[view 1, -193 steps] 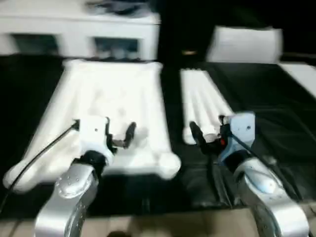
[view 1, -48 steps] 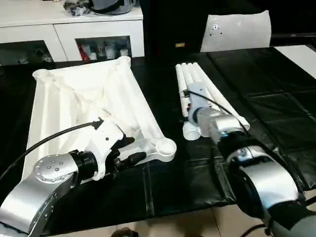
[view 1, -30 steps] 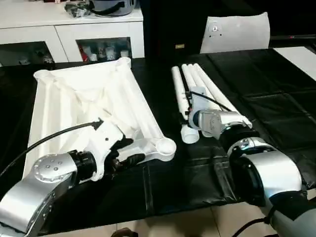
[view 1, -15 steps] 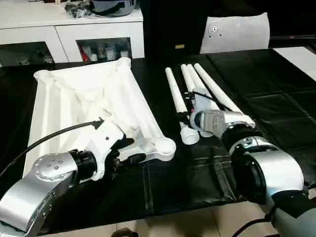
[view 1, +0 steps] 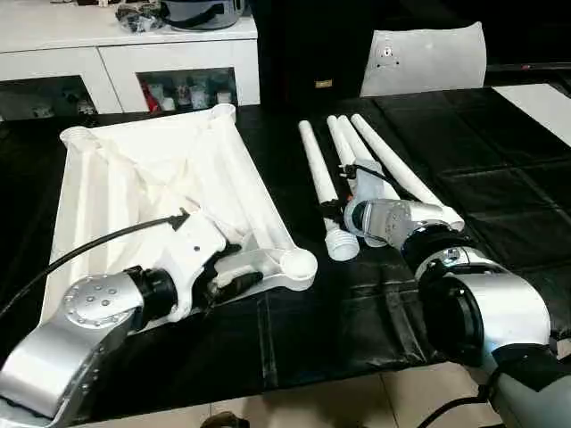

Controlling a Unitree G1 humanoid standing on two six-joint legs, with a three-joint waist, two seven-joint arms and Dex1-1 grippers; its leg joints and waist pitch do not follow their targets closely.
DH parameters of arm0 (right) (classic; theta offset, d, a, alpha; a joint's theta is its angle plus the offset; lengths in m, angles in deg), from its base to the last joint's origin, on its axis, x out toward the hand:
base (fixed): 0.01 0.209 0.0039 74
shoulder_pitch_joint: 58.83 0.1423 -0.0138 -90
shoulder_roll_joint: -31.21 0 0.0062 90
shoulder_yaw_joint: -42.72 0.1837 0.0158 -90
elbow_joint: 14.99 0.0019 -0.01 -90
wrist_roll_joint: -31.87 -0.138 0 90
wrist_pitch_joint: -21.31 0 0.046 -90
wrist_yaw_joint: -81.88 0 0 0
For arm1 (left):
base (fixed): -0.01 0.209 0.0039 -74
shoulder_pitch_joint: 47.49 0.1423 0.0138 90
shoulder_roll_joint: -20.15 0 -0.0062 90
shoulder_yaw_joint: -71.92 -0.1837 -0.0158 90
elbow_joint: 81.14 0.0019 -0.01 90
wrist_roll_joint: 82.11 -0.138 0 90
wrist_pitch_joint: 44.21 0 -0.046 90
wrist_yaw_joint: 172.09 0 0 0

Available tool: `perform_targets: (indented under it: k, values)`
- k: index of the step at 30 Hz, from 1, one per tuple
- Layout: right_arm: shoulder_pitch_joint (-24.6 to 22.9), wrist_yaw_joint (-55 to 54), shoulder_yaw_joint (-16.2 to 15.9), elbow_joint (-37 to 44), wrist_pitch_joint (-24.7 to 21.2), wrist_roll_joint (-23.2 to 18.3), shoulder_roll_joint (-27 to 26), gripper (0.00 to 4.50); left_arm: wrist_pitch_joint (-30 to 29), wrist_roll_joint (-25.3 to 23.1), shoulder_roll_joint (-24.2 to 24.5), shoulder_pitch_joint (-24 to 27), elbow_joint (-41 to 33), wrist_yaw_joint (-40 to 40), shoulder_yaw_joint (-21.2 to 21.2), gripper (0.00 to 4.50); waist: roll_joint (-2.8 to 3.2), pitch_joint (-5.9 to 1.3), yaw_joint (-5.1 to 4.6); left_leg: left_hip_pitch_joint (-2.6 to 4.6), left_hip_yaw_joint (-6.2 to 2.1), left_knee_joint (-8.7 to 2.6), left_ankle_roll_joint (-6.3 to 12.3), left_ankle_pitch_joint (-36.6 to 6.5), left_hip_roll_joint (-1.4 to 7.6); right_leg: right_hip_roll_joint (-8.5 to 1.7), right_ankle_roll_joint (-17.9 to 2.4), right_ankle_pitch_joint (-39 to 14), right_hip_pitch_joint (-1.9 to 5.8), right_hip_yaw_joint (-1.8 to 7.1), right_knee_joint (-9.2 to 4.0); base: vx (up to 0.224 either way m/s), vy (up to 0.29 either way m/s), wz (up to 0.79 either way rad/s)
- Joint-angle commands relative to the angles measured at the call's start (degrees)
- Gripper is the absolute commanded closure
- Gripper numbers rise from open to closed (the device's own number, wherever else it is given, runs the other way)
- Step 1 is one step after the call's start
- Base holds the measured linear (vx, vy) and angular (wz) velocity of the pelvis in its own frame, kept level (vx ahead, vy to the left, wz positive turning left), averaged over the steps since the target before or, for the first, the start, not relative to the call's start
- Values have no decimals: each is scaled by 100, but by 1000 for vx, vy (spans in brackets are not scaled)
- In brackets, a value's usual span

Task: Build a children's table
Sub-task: Pick table leg

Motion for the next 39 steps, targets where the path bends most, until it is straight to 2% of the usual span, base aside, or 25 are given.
perform_targets:
  k: [1,2,3,5,6,7,8,9,10,11,13,14,18,20,21,22,24,25,26,28,29,30,32,37,39]
  values:
    - [-1,-1,142,3,216,-132,30,266,73,-65,-14,-91,124,96,58,176,77,-349,19,109,-170,-378,-176,-1162,411,-691,-1127,-730,168,370,-440,0,0,0]
    - [4,18,156,18,272,-143,30,266,69,-66,-25,-102,144,107,63,176,65,-349,13,101,-164,-378,-164,-1150,407,-683,-1126,-701,167,367,-442,0,0,0]
    - [39,77,248,110,560,-212,40,266,55,-63,-109,-176,283,171,102,176,110,-367,21,89,-166,-360,-134,-1021,405,-679,-1149,-459,168,363,-412,0,0,0]
    - [9,294,214,320,1139,-174,38,266,94,-102,-267,-326,493,332,156,176,134,-391,28,86,-156,-332,-107,-934,407,-684,-1183,-239,170,359,-404,0,0,0]
    - [-5,359,208,386,1226,-169,32,266,111,-106,-324,-382,562,383,178,176,163,-419,36,56,-171,-309,-45,-709,409,-682,-1213,105,198,347,-355,0,0,0]
    - [-22,395,201,489,1246,-168,43,266,178,-138,-420,-498,700,473,209,176,189,-416,32,57,-166,-303,34,-607,408,-652,-1244,349,174,333,-345,0,0,0]
    - [-31,440,214,537,1249,-191,45,266,207,-153,-457,-545,755,512,222,176,189,-416,32,57,-166,-303,34,-607,408,-652,-1244,349,174,333,-345,0,0,0]
    - [-49,679,322,695,1206,-356,51,266,260,-147,-591,-685,913,620,293,176,161,-418,17,39,-161,-289,153,-573,394,-643,-1275,526,205,329,-344,0,0,0]
    - [-72,815,448,824,1169,-510,55,266,284,-106,-691,-795,1029,681,363,176,211,-428,31,38,-175,-276,201,-544,403,-669,-1304,551,208,326,-333,0,0,0]
    - [-76,839,472,847,1162,-538,56,266,288,-98,-709,-815,1050,692,376,176,192,-418,18,32,-162,-282,234,-582,401,-658,-1304,536,212,325,-358,0,0,0]
    - [-274,1566,523,1326,1048,-810,72,266,284,93,-942,-1072,1278,811,598,176,209,-436,40,33,-184,-273,283,-545,424,-671,-1327,601,232,313,-336,0,0,0]
    - [-391,1820,524,1557,950,-917,79,266,270,159,-1020,-1182,1356,854,675,141,194,-431,37,31,-177,-277,314,-538,418,-661,-1335,614,231,310,-351,0,0,0]
    - [-1151,2949,383,2859,712,-1439,88,266,283,439,-1302,-1693,1723,826,890,118,196,-437,115,47,-182,-275,452,-533,446,-670,-1251,635,241,307,-368,0,0,0]
    - [-1877,3735,221,4070,359,-1960,150,266,91,833,-1615,-2082,1988,848,1113,102,204,-437,196,65,-166,-260,484,-590,448,-672,-1176,504,229,312,-407,0,0,0]
    - [-2062,3938,207,4381,166,-2157,185,267,29,970,-1702,-2168,2036,819,1161,97,185,-455,229,62,-197,-274,474,-550,474,-687,-1157,509,245,312,-374,0,0,0]
    - [-2183,4070,212,4589,19,-2286,206,267,-7,1048,-1762,-2226,2071,792,1192,91,199,-445,228,41,-203,-286,489,-524,463,-677,-1159,472,253,298,-381,0,0,0]
    - [-2537,4433,150,5185,-348,-2617,298,268,-227,1453,-2011,-2382,2100,771,1365,58,176,-424,264,41,-178,-276,457,-619,449,-688,-1131,127,244,308,-445,0,0,0]
    - [-2609,4498,144,5302,-428,-2681,317,268,-262,1538,-2066,-2416,2100,777,1403,52,181,-434,283,48,-189,-269,442,-637,457,-707,-1130,37,233,316,-452,0,0,0]
    - [-2648,4529,146,5368,-475,-2715,325,268,-274,1580,-2095,-2435,2102,783,1422,48,152,-409,271,26,-177,-284,432,-669,431,-702,-1102,-249,230,314,-489,0,0,0]
    - [-3047,4855,71,5962,-885,-3107,410,268,-556,2219,-2458,-2738,2180,937,1737,43,134,-387,255,36,-151,-273,365,-709,403,-690,-1003,-678,224,323,-542,0,0,0]
    - [-3120,4911,46,6069,-953,-3163,427,268,-602,2340,-2523,-2795,2198,969,1797,39,141,-398,319,61,-165,-257,357,-695,425,-715,-969,-796,220,336,-567,0,0,0]
    - [-3211,4986,-18,6211,-1037,-3234,437,268,-684,2619,-2631,-2881,2207,1005,1909,22,125,-398,318,32,-179,-278,364,-664,423,-693,-946,-845,216,318,-561,0,0,0]
    - [-3346,5025,-73,6442,-1165,-3355,446,268,-775,2770,-2696,-2967,2214,984,1966,13,105,-388,316,25,-188,-293,366,-668,424,-690,-872,-963,207,313,-579,0,0,0]
    - [-3513,5075,-153,6716,-1349,-3476,467,268,-866,2984,-2740,-3027,2158,868,1955,7,121,-392,323,20,-192,-294,360,-589,417,-696,-692,-1093,190,317,-605,0,0,0]
    - [-3594,5012,-197,6900,-1461,-3557,487,268,-1046,3385,-2850,-3090,2074,966,2088,7,116,-391,325,27,-191,-297,329,-581,421,-694,-702,-1082,190,316,-608,0,0,0]
